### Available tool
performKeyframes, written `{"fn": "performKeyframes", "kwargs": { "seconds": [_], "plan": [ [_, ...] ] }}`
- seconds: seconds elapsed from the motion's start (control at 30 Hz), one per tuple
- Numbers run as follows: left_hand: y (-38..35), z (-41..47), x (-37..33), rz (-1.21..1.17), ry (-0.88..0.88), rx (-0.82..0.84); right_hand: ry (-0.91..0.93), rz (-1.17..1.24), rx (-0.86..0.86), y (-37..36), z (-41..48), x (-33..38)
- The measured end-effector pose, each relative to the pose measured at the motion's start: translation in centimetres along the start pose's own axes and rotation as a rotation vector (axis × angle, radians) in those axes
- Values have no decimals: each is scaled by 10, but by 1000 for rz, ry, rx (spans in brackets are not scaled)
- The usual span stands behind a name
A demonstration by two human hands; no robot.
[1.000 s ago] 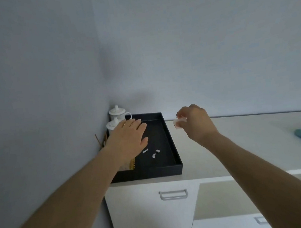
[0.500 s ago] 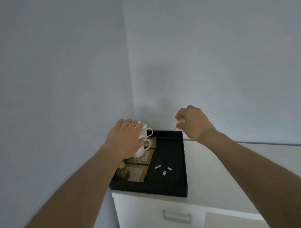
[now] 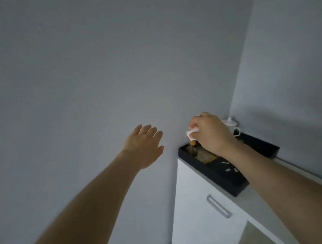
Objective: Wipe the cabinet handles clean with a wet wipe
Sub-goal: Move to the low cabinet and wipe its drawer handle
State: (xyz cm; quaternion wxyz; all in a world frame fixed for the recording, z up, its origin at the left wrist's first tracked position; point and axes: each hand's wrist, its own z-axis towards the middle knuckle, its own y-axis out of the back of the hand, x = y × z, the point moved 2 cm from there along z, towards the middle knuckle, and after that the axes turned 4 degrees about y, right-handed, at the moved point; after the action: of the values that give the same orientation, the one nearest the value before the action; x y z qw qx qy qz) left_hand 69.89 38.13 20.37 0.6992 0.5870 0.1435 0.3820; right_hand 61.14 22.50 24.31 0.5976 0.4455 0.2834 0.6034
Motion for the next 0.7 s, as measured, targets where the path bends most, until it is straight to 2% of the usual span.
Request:
{"fn": "performKeyframes", "kwargs": {
  "seconds": [0.2,0.37,0.53,0.7],
  "plan": [
    [13,-144,91,63,272,74,272,169,76,-33,-12,147],
    [38,-301,168,140,488,105,480,311,106,-45,-44,302],
    [73,-485,232,225,701,175,671,463,154,-56,-131,474],
    [116,-673,266,296,886,244,852,547,201,-47,-232,633]
  ]
}}
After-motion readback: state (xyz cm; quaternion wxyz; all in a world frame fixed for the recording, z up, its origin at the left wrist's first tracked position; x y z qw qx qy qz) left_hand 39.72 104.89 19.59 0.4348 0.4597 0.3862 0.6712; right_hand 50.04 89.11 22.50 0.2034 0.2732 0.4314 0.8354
